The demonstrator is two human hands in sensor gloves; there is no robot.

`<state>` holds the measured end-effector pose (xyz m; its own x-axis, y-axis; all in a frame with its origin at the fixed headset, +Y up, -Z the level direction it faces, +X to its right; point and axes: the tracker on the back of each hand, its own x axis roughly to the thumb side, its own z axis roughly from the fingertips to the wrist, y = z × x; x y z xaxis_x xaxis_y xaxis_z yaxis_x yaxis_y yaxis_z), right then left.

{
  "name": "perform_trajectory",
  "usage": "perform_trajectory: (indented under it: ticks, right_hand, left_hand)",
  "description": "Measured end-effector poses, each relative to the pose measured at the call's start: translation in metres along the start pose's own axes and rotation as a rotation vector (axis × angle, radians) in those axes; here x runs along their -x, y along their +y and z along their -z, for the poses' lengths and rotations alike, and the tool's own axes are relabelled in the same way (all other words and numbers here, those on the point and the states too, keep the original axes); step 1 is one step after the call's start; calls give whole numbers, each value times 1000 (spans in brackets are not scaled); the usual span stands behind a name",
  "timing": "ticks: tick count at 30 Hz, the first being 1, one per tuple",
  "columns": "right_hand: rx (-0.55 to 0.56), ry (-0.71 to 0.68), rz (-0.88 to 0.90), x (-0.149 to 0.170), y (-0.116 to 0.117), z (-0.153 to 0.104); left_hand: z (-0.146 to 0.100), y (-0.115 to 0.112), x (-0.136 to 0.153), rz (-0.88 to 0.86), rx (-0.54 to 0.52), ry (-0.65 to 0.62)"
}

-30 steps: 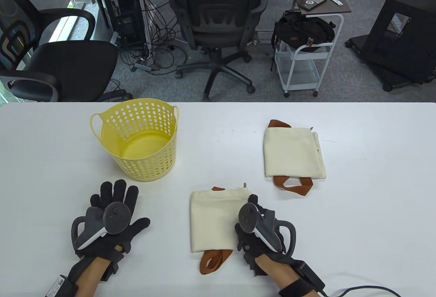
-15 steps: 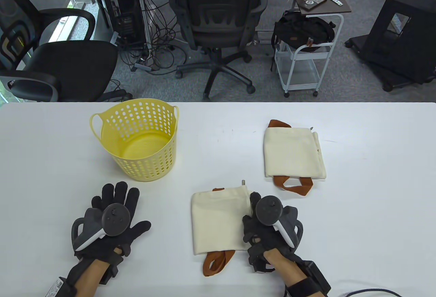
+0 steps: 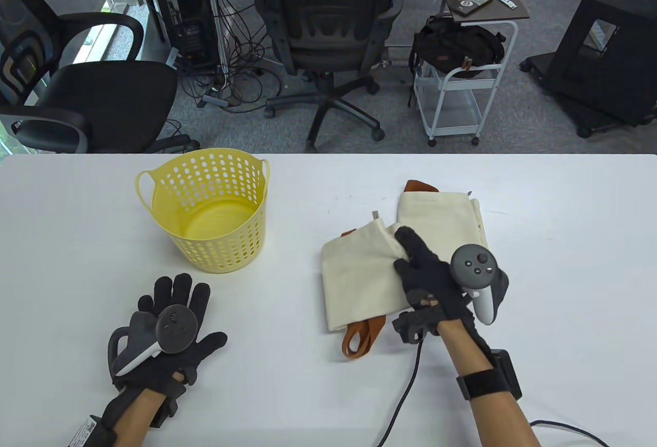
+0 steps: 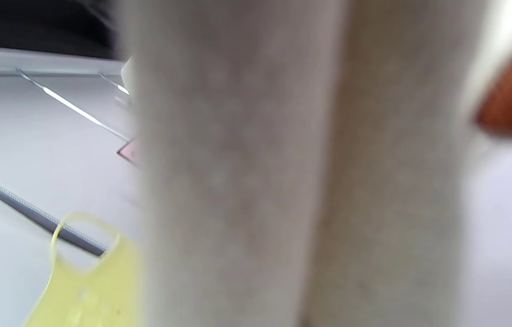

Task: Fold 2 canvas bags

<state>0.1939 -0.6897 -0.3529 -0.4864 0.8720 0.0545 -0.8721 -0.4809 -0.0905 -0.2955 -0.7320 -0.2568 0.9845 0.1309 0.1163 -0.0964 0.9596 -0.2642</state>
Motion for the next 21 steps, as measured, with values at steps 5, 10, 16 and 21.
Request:
perform_trajectory:
  ticks: [5,10,16,21]
  right_hand:
    - [81,29,43,2,-42,49]
    - [86,77,31,18,-66,83]
    - [121,227,-45,62,-74,94]
    - [194,462,-438,92,-65,91]
  left_hand:
    - [0,1,1,-3,-7,1]
    - [-1,2,-2,4,-13,-4]
    - [-3,3,-2,3,-17,-7]
    - [-2,2,-2,4,-12,-7]
